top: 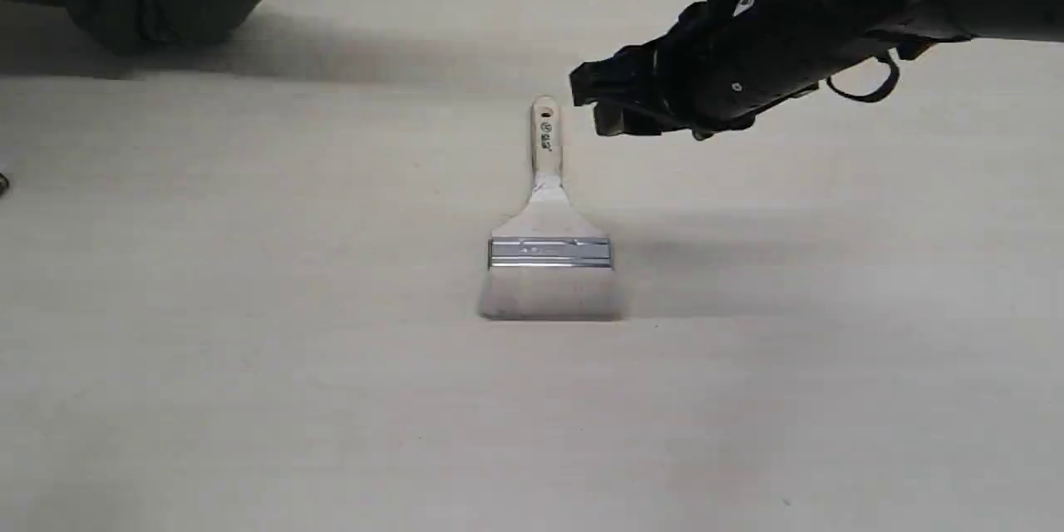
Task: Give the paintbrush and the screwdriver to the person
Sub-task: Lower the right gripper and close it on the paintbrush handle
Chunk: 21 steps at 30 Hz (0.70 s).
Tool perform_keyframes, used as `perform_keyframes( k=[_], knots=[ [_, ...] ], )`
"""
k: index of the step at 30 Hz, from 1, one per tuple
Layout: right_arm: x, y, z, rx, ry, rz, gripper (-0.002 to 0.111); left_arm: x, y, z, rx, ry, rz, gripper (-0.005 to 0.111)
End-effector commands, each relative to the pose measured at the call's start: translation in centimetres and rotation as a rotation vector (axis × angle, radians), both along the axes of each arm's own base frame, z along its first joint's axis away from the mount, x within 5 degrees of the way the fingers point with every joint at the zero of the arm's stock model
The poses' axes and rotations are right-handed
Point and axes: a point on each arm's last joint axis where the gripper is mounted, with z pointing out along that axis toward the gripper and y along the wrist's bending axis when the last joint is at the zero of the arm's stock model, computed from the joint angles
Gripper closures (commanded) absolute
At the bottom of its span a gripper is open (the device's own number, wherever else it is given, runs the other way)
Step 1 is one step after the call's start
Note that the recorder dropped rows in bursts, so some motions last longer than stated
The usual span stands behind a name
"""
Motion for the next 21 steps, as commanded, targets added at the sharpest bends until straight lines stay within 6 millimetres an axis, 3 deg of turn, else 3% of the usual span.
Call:
perform_keyframes(
  k=[1, 6, 21],
  knots=[
    [0.6, 0.7, 0.3, 0.045, -0.011, 0.029, 0.058, 0.0, 0.0, 0.0, -0.004, -0.012, -0.005, 0.107],
    [2.0, 1.6, -0.2, 0.055, 0.027, 0.045, 0.058, 0.0, 0.0, 0.0, -0.004, -0.012, -0.005, 0.107],
    [6.7, 3.4, -5.2, -0.019, 0.173, 0.046, 0.058, 0.0, 0.0, 0.0, -0.007, -0.010, -0.006, 0.107]
  ],
)
